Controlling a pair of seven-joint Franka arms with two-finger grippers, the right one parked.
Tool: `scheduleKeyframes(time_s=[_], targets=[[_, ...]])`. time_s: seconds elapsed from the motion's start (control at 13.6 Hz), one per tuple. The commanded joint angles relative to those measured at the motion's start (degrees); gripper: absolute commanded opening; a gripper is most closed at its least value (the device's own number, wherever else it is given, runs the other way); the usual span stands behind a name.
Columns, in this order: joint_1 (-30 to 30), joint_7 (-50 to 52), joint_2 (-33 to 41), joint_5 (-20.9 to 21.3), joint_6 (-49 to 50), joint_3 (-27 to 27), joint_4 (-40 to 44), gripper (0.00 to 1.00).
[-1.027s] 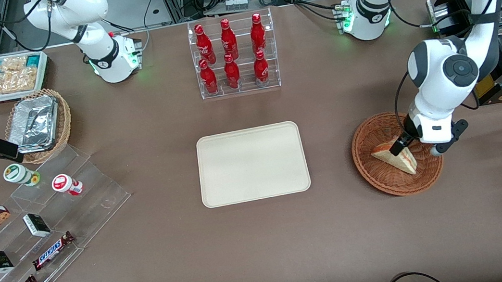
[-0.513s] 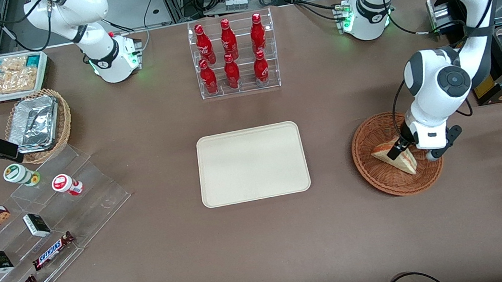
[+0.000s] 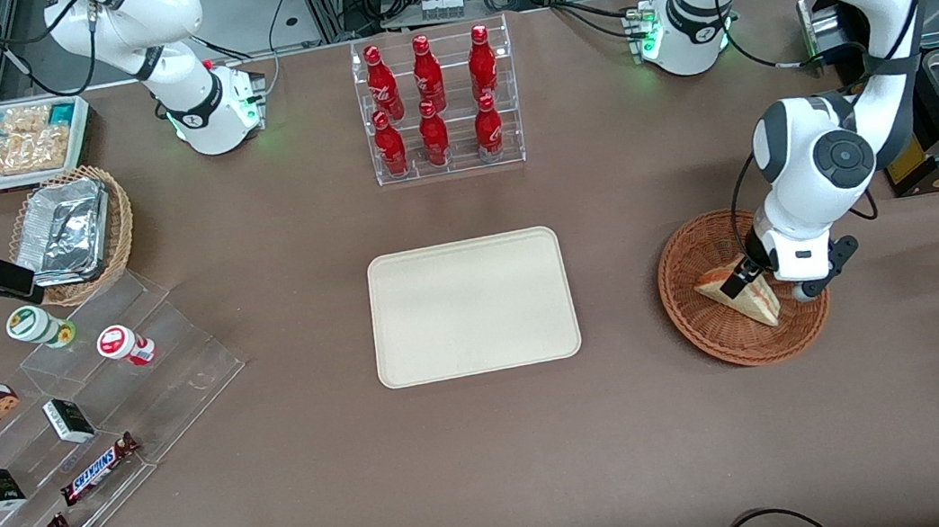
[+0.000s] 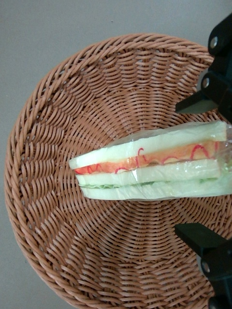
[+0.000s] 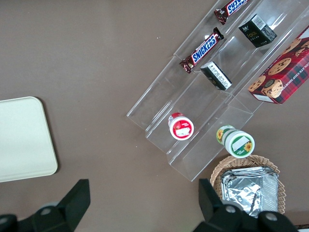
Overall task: Place sandwich from basket to tray
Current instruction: 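Lower the open left gripper around the wrapped sandwich, then close the left gripper on the sandwich and lift it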
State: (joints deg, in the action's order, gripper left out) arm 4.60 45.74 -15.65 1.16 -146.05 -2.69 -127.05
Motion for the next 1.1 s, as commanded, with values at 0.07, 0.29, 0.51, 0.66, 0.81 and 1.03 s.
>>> scheduleKeyframes(time_s=[0.07, 0.29, 0.51, 0.66, 0.81, 1.03], targets=[[0.06, 2.85, -1.49, 0.6, -2.74, 0.05, -0.3, 0.69], [0.06, 2.86, -1.32, 0.6, -2.4, 0.05, 0.22, 0.05], [0.06, 2.51, 0.61, 0.95, 5.21, 0.05, 4.25, 0.0], [0.14, 2.16, 1.75, 1.39, 12.43, 0.05, 8.12, 0.0], [0.32, 1.55, 2.99, 1.39, 19.63, 0.05, 12.68, 0.0], [1.11, 1.28, 3.26, 2.01, 27.65, -1.09, 19.45, 0.0]])
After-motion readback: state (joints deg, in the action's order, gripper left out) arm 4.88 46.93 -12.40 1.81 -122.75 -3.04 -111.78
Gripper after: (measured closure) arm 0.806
